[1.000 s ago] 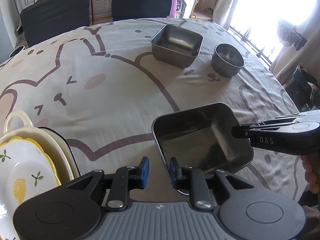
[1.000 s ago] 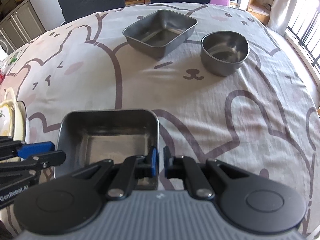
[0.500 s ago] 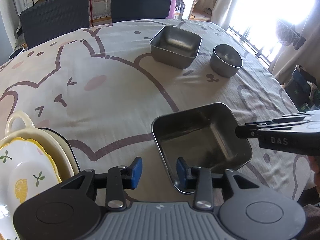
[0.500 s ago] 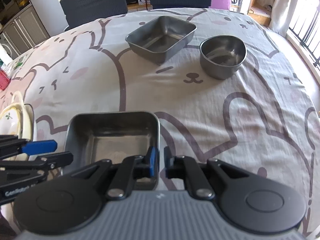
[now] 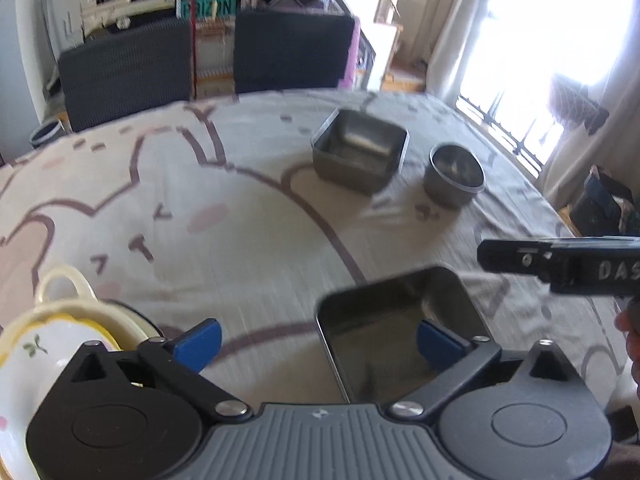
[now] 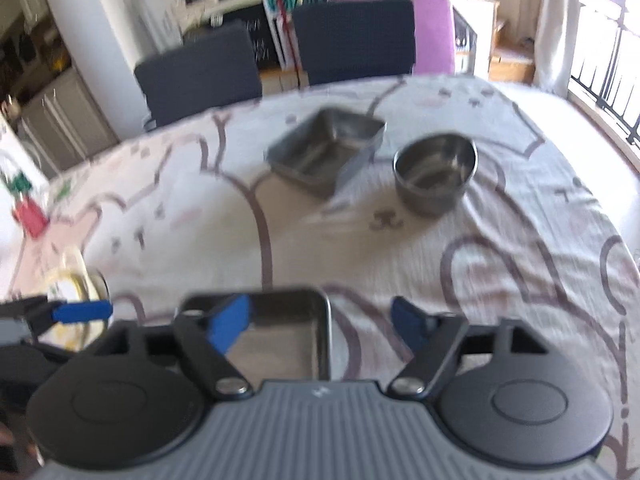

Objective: Organize plates and bowls

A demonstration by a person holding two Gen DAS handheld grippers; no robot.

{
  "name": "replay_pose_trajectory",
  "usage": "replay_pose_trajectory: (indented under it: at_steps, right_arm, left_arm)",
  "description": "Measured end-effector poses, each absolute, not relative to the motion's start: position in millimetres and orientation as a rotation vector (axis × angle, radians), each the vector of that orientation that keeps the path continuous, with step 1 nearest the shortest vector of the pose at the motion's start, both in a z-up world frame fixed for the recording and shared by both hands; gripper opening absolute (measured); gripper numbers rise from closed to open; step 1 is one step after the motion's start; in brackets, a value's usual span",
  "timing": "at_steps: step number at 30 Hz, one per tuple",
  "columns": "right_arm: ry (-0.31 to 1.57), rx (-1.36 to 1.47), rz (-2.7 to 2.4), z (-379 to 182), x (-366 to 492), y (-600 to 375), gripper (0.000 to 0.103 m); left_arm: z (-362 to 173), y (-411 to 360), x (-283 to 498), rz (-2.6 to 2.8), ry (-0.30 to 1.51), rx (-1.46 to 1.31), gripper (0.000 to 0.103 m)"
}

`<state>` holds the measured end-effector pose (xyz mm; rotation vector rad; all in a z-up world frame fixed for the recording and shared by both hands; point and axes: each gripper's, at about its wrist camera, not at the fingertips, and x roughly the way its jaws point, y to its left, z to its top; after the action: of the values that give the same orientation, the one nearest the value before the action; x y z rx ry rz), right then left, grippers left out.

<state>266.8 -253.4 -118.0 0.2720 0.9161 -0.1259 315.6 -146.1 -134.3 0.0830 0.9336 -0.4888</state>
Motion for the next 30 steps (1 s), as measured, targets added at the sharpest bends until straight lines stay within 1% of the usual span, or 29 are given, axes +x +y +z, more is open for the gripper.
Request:
replay_pose_trajectory:
  at_steps: [1,4,10,18,21,26,30]
  right_arm:
    - [0.892,0.278,-0.133,-115,269,-253,0.096]
    - [0.813,0.3,-0.169,-107,277,-256,0.103]
    - [0.757,0.461,-0.271,-106,318,-270,0.103]
    - [0.752,0.749,-0.386,-146,371,-279,0.102]
    - [0.751,0.816,-0.415,-162,388,-276,0.098]
    - [0.747,0.876,-0.532,-181,408,-273,0.079]
    - [0.738,1.009,-0.532,-201,416,-276,0.072]
  left_arm:
    - [-133,-146,317,-0.482,0.919,0.087,0.103]
    - [-129,-145,325,-0.457,0.885,0.094,0.103]
    - [-121,-129,343,-0.407,0.838,0.032,0.103]
    - [-114,-99,361,-0.314,0.757,-0.001,0.103]
    - [-116,-91,369,-0.295,0.747,-0.027,0.103]
    - [-121,-85,376,-0.271,0.727,-0.071,0.103]
    - [-125,-85,382,-0.284,0.72,-0.104,0.103]
